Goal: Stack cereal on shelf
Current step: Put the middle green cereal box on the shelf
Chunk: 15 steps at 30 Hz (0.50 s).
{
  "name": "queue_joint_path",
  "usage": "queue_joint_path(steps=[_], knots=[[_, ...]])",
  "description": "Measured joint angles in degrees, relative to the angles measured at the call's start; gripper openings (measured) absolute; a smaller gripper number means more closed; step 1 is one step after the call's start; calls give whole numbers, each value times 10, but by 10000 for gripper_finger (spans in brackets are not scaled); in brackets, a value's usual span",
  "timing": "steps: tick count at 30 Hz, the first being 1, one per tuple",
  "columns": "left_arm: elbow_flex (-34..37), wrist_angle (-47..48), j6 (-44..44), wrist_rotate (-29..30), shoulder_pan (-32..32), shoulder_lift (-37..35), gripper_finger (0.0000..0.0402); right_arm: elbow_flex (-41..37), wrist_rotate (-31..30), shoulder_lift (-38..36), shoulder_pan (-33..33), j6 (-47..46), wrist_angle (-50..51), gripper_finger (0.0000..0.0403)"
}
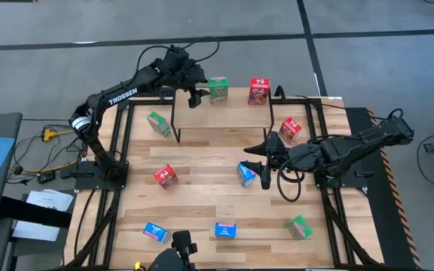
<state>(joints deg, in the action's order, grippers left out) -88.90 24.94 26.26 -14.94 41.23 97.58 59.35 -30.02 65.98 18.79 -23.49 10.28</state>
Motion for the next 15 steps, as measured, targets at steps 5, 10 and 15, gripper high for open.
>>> queue_joint_path(steps=[5,10,15], knots=[[0,-1,0,0,0,0,238,0,0,0,0,0,0,256],[0,-5,-9,17,0,0,238,0,0,0,0,2,0,256],[0,-5,-15,37,0,0,238,0,0,0,0,2,0,256]])
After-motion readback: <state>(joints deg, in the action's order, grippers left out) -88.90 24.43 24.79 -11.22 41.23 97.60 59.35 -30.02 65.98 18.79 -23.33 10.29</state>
